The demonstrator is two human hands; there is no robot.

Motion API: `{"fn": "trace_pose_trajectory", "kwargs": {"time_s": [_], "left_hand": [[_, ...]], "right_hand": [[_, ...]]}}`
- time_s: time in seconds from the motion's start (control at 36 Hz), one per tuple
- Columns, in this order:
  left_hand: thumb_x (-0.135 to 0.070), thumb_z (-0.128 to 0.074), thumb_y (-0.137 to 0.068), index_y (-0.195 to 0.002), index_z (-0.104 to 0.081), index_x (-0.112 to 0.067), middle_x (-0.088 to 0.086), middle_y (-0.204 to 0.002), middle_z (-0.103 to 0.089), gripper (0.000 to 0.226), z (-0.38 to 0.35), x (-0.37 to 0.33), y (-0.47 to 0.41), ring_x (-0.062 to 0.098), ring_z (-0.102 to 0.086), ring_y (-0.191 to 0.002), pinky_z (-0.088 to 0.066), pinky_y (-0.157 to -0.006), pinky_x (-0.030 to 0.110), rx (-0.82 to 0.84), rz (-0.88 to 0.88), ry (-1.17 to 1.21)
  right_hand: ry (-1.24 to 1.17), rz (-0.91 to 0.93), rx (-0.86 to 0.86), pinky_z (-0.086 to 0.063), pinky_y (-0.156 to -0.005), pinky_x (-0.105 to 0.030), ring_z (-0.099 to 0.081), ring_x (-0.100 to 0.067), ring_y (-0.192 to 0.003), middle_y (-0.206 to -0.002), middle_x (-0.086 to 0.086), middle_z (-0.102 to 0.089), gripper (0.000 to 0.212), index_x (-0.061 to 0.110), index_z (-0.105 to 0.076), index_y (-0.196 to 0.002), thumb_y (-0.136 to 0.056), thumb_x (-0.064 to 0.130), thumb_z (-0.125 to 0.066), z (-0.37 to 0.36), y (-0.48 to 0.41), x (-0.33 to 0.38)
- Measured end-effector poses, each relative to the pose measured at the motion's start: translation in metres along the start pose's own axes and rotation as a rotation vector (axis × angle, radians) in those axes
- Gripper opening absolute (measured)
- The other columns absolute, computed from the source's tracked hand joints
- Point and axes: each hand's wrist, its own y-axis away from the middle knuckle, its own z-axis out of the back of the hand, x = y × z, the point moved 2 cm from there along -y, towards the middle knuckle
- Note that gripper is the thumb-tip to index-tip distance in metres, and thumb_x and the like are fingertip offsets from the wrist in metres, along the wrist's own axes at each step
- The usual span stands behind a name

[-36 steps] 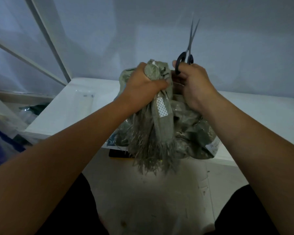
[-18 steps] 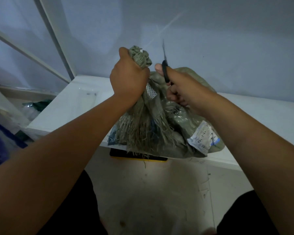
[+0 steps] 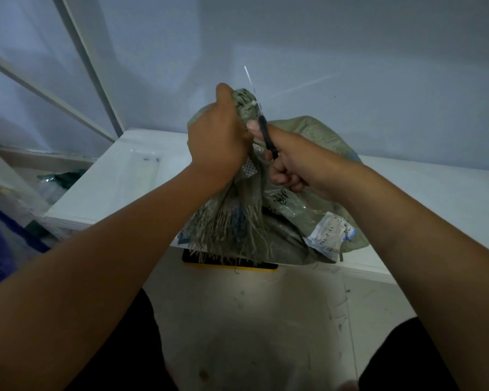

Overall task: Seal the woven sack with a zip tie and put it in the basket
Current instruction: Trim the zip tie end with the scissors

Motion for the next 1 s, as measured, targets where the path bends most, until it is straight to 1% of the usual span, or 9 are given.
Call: {"fn": "trace_pose_trajectory", "kwargs": {"time_s": [0.08, 0.22, 0.31, 0.44, 0.67, 0.78, 0.83, 0.89, 1.0], "left_hand": [[-0.027, -0.060, -0.083, -0.109, -0.047, -0.013, 0.001, -0.077, -0.063, 0.033, -0.0022, -0.0009, 0.0004, 0.024, -0.059, -0.063, -0.048, -0.053, 0.038, 0.002, -0.031, -0.043], [-0.019, -0.061, -0.080, -0.108, -0.051, -0.009, 0.002, -0.076, -0.064, 0.031, 0.0000, -0.0026, 0.0024, 0.019, -0.051, -0.060, -0.033, -0.050, 0.030, -0.057, -0.109, -0.070], [-0.019, -0.062, -0.080, -0.108, -0.053, -0.007, 0.004, -0.076, -0.064, 0.031, 0.0021, -0.0034, 0.0034, 0.022, -0.054, -0.060, -0.032, -0.050, 0.030, -0.080, -0.142, -0.067], [-0.016, -0.065, -0.076, -0.102, -0.055, -0.006, 0.005, -0.069, -0.061, 0.029, 0.0015, -0.0022, 0.0035, 0.023, -0.054, -0.054, -0.028, -0.047, 0.028, -0.121, -0.207, -0.103], [-0.008, -0.071, -0.070, -0.095, -0.058, -0.006, 0.004, -0.065, -0.059, 0.029, 0.0025, -0.0044, 0.0036, 0.022, -0.052, -0.049, -0.024, -0.046, 0.026, -0.163, -0.255, -0.133], [-0.008, -0.068, -0.071, -0.098, -0.057, -0.005, 0.004, -0.066, -0.060, 0.029, 0.0037, -0.0043, 0.0036, 0.023, -0.052, -0.051, -0.026, -0.046, 0.027, -0.171, -0.259, -0.086], [-0.009, -0.068, -0.071, -0.098, -0.056, -0.006, 0.003, -0.067, -0.059, 0.030, 0.0045, -0.0040, 0.0031, 0.023, -0.052, -0.051, -0.029, -0.045, 0.027, -0.177, -0.257, -0.074], [-0.009, -0.069, -0.071, -0.098, -0.056, -0.005, 0.003, -0.066, -0.058, 0.030, 0.0054, -0.0041, 0.0023, 0.022, -0.051, -0.051, -0.031, -0.044, 0.027, -0.194, -0.264, -0.049], [-0.012, -0.069, -0.073, -0.099, -0.056, -0.006, 0.004, -0.069, -0.060, 0.030, 0.0050, -0.0030, 0.0021, 0.023, -0.054, -0.054, -0.039, -0.043, 0.031, -0.196, -0.264, -0.018]], "right_hand": [[-0.006, 0.009, -0.005, -0.018, -0.047, -0.027, -0.020, -0.014, -0.042, -0.049, 0.004, -0.034, 0.073, 0.019, -0.039, -0.089, -0.068, 0.088, -0.046, 0.0005, -0.0011, -0.0011], [-0.042, 0.007, 0.001, -0.016, -0.050, -0.031, -0.018, -0.016, -0.046, -0.052, 0.001, -0.032, 0.077, 0.019, -0.037, -0.088, -0.059, 0.089, -0.048, 0.0006, -0.0015, -0.0019], [-0.069, 0.009, 0.024, -0.013, -0.053, -0.033, -0.017, -0.017, -0.048, -0.053, -0.001, -0.030, 0.077, 0.020, -0.035, -0.088, -0.058, 0.089, -0.048, 0.0008, -0.0014, -0.0020], [-0.097, 0.004, 0.052, -0.015, -0.051, -0.032, -0.017, -0.017, -0.047, -0.053, -0.001, -0.029, 0.076, 0.018, -0.034, -0.088, -0.063, 0.089, -0.046, -0.0002, -0.0001, -0.0027], [-0.135, -0.019, 0.015, -0.013, -0.050, -0.030, -0.015, -0.015, -0.045, -0.050, 0.001, -0.025, 0.064, 0.019, -0.035, -0.080, -0.081, 0.084, -0.041, -0.0022, 0.0032, -0.0028], [-0.117, -0.019, -0.045, -0.014, -0.047, -0.027, -0.017, -0.014, -0.040, -0.046, 0.003, -0.026, 0.063, 0.020, -0.036, -0.078, -0.080, 0.083, -0.042, -0.0044, 0.0028, 0.0006], [-0.104, -0.003, -0.081, -0.016, -0.045, -0.025, -0.018, -0.013, -0.038, -0.044, 0.004, -0.027, 0.064, 0.020, -0.038, -0.079, -0.075, 0.084, -0.044, -0.0052, 0.0026, 0.0020], [-0.092, 0.018, -0.108, -0.017, -0.042, -0.022, -0.020, -0.012, -0.036, -0.044, 0.004, -0.028, 0.065, 0.018, -0.041, -0.082, -0.077, 0.082, -0.046, -0.0052, 0.0028, 0.0021], [-0.087, 0.035, -0.086, -0.019, -0.043, -0.023, -0.022, -0.012, -0.037, -0.047, 0.003, -0.031, 0.069, 0.016, -0.042, -0.085, -0.076, 0.084, -0.046, -0.0058, 0.0029, 0.0016]]}}
